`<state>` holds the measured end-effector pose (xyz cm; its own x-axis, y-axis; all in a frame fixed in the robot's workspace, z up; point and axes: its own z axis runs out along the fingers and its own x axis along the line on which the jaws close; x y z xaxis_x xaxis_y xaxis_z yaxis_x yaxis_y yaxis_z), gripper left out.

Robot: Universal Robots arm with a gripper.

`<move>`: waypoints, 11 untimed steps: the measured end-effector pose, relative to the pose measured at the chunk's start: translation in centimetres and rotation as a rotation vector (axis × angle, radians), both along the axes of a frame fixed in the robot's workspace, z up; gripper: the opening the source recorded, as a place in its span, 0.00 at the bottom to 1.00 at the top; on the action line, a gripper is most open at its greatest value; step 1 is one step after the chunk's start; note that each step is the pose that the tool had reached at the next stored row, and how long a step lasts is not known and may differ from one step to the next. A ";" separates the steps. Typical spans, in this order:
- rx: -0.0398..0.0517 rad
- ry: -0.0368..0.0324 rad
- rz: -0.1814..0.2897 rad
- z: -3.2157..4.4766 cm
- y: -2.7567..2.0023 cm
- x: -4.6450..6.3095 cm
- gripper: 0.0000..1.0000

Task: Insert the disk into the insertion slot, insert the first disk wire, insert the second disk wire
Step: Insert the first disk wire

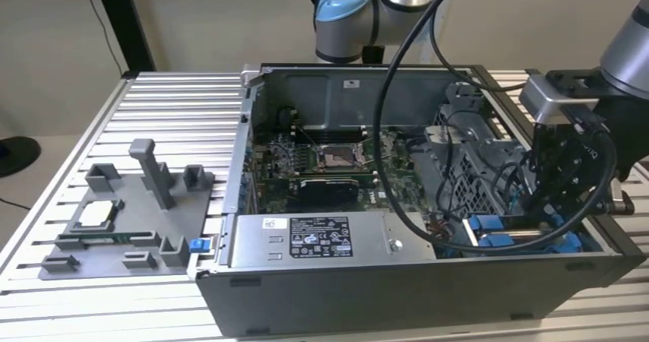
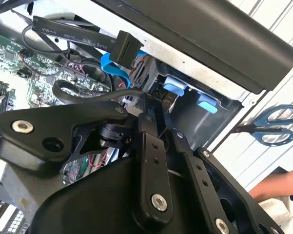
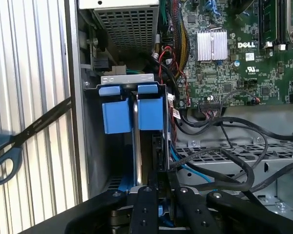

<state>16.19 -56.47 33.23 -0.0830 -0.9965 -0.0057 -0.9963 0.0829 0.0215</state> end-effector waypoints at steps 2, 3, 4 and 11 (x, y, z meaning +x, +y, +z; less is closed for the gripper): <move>-0.0001 0.0000 0.000 0.00 0.00 0.0 0.00; 0.0011 0.0004 0.000 -0.05 0.00 0.0 0.00; 0.0014 0.0002 0.000 -0.07 0.00 0.0 1.00; 0.0002 0.0000 0.000 0.58 0.00 0.0 1.00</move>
<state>16.19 -56.47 33.81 -0.0830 -0.9965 -0.0059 -0.9963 0.0829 0.0216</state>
